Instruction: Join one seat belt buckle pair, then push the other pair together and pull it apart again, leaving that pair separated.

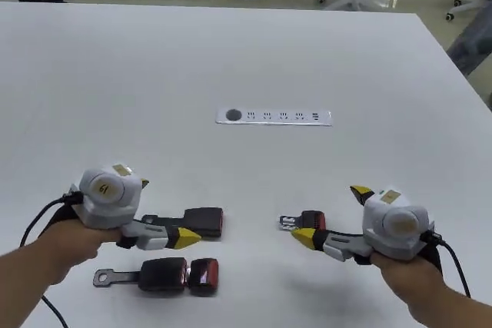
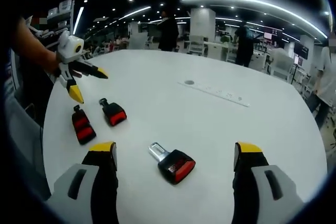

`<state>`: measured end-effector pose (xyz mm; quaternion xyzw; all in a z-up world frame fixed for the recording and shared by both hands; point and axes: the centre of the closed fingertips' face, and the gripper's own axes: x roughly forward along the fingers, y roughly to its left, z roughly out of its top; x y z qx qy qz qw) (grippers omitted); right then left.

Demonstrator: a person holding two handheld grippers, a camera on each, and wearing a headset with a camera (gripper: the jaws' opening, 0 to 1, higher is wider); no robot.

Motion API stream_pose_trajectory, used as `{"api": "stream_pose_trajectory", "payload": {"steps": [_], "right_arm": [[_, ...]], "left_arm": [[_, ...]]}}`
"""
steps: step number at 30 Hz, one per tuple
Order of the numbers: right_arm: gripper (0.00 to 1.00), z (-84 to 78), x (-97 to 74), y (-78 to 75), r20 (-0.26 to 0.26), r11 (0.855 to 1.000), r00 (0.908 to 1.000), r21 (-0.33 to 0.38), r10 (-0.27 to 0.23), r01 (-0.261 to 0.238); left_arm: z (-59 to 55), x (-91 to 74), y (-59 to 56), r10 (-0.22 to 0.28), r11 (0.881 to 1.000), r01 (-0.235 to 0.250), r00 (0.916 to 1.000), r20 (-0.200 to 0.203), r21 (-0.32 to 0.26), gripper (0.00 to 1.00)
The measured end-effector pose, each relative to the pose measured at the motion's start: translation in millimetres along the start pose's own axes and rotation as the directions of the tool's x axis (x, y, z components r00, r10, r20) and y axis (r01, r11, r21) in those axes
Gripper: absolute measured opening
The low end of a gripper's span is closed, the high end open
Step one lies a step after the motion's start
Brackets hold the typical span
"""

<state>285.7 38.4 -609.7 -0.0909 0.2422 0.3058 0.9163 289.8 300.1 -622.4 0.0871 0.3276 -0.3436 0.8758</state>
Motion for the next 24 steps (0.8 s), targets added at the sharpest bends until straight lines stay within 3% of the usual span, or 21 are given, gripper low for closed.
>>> {"api": "stream_pose_trajectory", "payload": {"steps": [3,5,10,16,20,24], "right_arm": [[0.94,3.3,-10.0,5.3,0.018,1.0,0.9997,0.011,-0.013,0.013],[0.94,4.0,-15.6,8.5,0.024,1.0,0.9994,0.01,-0.025,0.025],[0.95,4.6,-30.0,18.6,0.035,0.999,0.9987,0.012,-0.037,0.037],[0.96,1.5,-47.0,31.0,0.045,0.999,0.9981,0.009,-0.042,0.042],[0.97,2.2,-57.3,35.3,0.063,0.999,0.9968,0.024,-0.049,0.048],[0.98,1.8,-65.1,39.5,0.078,0.998,0.9955,0.025,-0.053,0.051]], "left_arm": [[-1.9,-11.5,1.1,0.021,0.999,-0.02,0.9992,0.036,-0.025,1.0],[-7.4,-21.1,-7.1,0.033,0.999,-0.032,0.999,0.029,-0.034,1.0],[-17.4,-42.4,-8.4,0.053,0.998,-0.05,0.9974,0.05,-0.05,1.0],[-26.9,-65.5,-18.6,0.066,0.993,-0.056,0.9935,0.093,-0.104,1.0],[-33.8,-78.3,-30.7,0.056,0.994,-0.047,0.9934,0.099,-0.098,1.0],[-40.2,-91.7,-33.1,0.071,0.991,-0.056,0.9895,0.125,-0.125,1.0]]}}
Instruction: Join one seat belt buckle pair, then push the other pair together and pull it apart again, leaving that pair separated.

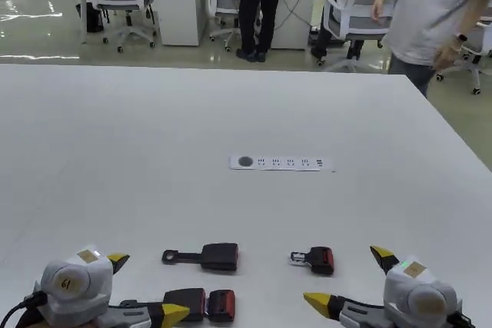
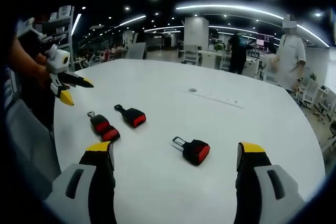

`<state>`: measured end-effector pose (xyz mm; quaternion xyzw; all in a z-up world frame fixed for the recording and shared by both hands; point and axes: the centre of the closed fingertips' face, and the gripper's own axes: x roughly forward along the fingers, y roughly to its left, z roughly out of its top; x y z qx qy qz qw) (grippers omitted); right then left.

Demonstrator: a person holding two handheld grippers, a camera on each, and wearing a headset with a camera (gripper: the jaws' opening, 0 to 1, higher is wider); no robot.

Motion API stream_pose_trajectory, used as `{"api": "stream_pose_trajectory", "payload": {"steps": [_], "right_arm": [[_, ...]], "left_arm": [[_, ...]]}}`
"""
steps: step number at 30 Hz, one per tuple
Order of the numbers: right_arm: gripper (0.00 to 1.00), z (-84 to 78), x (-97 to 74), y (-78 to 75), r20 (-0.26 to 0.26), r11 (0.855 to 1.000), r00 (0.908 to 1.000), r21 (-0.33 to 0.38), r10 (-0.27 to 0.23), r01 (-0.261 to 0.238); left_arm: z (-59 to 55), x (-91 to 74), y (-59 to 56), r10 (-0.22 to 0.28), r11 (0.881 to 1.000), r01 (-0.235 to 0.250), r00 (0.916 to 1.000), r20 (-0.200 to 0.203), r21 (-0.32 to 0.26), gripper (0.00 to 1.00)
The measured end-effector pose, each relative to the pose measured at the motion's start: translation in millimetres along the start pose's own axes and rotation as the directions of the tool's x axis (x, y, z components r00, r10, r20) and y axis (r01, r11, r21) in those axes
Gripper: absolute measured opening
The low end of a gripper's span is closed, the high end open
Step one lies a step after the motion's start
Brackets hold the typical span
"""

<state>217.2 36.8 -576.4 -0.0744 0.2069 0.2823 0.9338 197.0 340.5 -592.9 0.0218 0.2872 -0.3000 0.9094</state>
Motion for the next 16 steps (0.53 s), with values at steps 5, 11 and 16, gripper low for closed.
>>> {"api": "stream_pose_trajectory", "payload": {"steps": [5,11,16], "right_arm": [[1.0,-1.6,-12.9,7.7,0.013,1.0,0.9999,-0.006,0.005,-0.005],[1.0,-4.7,-25.6,7.8,0.012,1.0,0.9999,-0.008,-0.007,0.007],[1.0,-5.4,-36.8,11.2,0.018,1.0,0.9998,-0.018,-0.011,0.011]], "left_arm": [[-8.6,-13.8,-1.9,0.002,1.0,-0.002,0.9999,0.013,-0.011,1.0],[-10.1,-28.4,-5.0,0.005,0.999,-0.004,0.999,0.045,-0.033,1.0],[-14.5,-39.6,-4.6,0.009,0.999,-0.007,0.9983,0.058,-0.038,1.0]]}}
